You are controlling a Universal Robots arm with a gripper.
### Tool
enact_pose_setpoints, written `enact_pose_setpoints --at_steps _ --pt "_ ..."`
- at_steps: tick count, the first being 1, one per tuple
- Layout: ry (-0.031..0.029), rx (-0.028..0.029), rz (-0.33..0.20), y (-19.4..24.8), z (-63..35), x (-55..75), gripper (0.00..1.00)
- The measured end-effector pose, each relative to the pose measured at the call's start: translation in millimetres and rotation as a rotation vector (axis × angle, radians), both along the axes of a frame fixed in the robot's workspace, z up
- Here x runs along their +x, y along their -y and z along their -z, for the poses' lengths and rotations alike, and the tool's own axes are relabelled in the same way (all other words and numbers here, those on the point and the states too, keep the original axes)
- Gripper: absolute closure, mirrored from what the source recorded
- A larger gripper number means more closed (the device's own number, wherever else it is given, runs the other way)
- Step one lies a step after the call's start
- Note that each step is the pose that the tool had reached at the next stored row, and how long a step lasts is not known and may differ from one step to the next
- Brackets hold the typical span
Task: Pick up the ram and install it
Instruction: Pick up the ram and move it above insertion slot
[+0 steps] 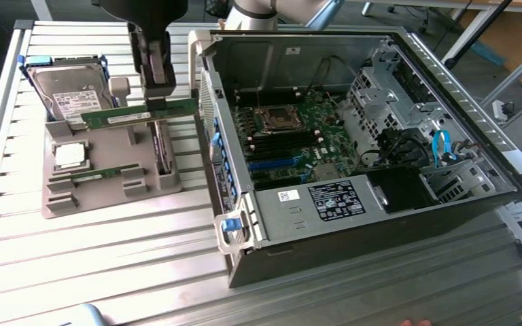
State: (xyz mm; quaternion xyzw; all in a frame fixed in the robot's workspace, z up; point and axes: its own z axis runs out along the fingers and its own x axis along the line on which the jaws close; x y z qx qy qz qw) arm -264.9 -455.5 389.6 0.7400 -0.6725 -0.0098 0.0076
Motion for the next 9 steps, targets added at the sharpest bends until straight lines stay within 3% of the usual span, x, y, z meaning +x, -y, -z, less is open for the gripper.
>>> enact_pose_setpoints --at_steps 9 --pt "0.0000 0.0000 0.000 0.0 0.0 21.9 0.88"
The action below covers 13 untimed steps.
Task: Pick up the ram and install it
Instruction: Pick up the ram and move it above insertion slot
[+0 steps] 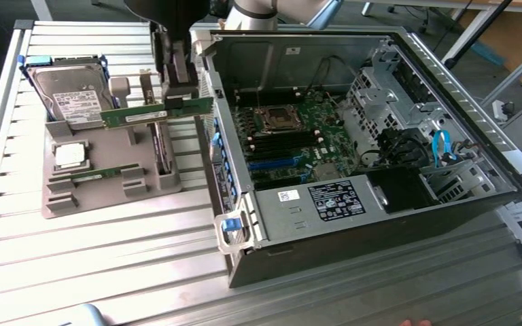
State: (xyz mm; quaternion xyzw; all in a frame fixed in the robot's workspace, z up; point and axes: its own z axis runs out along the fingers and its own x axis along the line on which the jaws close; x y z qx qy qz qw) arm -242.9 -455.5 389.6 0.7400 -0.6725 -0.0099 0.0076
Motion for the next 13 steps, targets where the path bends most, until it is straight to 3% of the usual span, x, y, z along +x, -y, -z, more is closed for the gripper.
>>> enact_pose_setpoints --at_steps 13 --pt "0.0000 0.0000 0.000 0.0 0.0 33.6 0.88"
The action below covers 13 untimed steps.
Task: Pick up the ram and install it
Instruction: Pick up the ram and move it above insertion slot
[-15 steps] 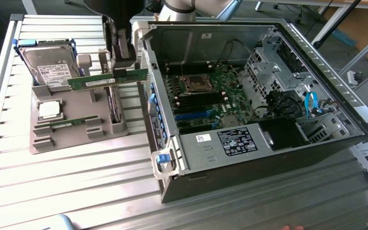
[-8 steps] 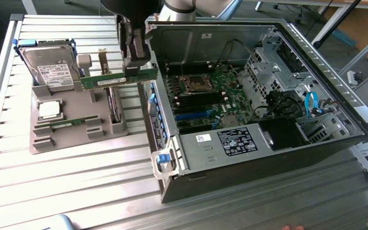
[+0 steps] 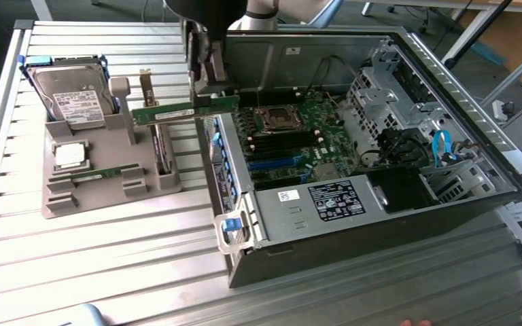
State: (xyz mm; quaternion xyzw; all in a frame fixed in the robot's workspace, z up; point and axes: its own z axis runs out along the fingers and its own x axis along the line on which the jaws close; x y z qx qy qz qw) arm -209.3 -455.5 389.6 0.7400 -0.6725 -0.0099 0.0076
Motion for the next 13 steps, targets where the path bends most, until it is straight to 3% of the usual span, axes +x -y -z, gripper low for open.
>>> enact_pose_setpoints --at_steps 13 --pt "0.0000 0.0000 0.000 0.0 0.0 38.7 0.88"
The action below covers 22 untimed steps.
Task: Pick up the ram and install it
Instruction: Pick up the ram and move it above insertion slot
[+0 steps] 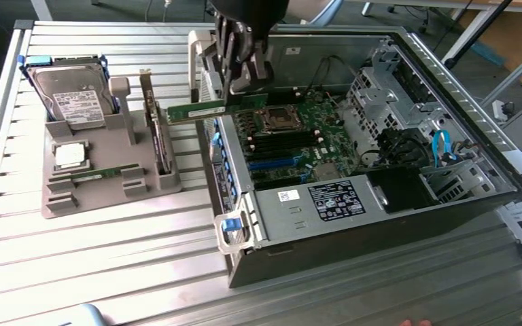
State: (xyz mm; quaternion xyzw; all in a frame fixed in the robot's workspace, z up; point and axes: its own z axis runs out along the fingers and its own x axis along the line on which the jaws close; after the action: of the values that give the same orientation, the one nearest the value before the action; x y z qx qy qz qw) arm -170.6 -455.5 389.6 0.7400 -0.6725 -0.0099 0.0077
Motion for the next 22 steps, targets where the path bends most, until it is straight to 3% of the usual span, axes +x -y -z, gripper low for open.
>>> enact_pose_setpoints --at_steps 22 --pt "-0.0001 0.0000 0.000 0.0 0.0 65.3 0.88"
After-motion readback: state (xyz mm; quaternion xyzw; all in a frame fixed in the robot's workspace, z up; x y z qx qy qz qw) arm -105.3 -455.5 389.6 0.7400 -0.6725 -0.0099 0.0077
